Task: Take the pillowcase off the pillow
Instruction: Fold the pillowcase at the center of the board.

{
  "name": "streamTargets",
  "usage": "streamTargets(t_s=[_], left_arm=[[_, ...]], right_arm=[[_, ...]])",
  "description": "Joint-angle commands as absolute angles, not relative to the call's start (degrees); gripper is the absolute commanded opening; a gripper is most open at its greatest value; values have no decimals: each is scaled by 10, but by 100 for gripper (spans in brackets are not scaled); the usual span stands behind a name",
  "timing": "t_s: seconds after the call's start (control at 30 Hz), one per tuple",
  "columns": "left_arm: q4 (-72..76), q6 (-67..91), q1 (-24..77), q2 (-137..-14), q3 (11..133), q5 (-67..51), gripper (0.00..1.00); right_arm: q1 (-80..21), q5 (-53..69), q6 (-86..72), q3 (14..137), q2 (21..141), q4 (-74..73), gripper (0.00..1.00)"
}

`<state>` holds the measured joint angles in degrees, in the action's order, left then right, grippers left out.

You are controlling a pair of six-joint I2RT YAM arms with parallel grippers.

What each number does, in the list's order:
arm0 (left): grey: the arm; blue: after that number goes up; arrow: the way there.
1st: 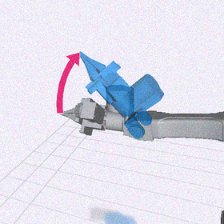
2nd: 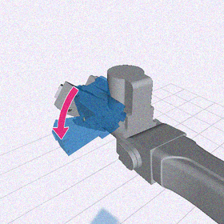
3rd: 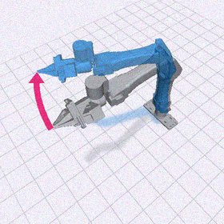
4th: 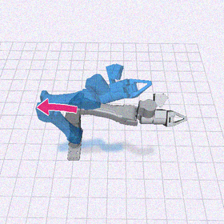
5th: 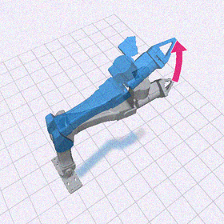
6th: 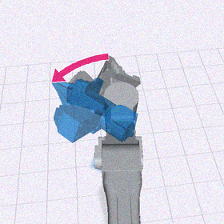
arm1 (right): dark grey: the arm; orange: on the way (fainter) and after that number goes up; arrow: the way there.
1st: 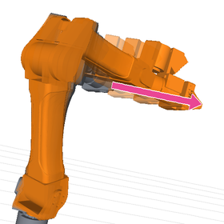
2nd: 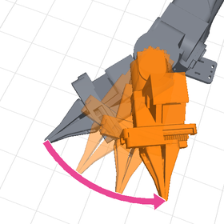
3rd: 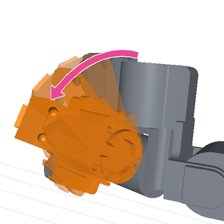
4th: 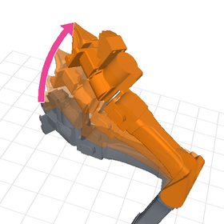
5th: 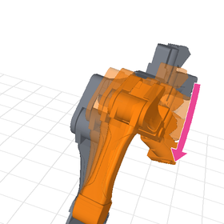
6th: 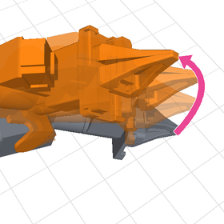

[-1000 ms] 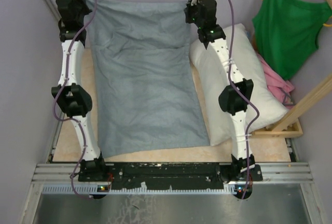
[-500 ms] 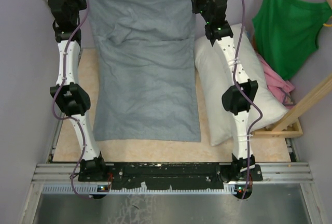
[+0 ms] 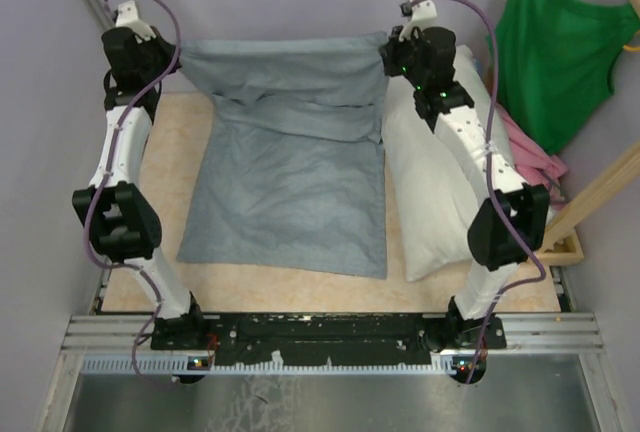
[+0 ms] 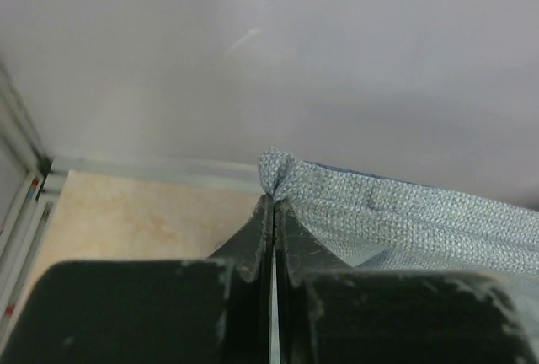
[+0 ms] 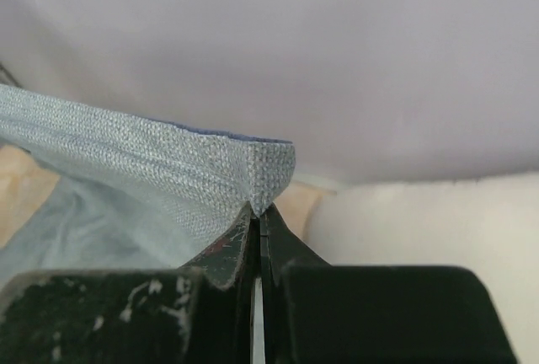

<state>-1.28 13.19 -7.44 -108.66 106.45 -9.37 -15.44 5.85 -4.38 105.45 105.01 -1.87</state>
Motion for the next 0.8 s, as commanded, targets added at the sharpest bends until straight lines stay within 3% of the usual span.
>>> streamTargets(t_s=[0.0,0.3,0.47,0.6,0.77], left_arm=[[-52,105,-85,-987,973,-19,0],[-149,180,-84,-826,738,13,0],[-225,218,-85,-733,618,104,0],[-259,270,-85,-679,510,46,0],[-275,350,-85,-663,412,3,0]], right_arm=[[-147,32,-75,911,893,64,0],[-150,66,-196,648,707,20,0],[-176,94,-248,525,611,-34,0],[-205,71,-285,411,548,-67,0],[-211,86,-325,318,565,-86,0]])
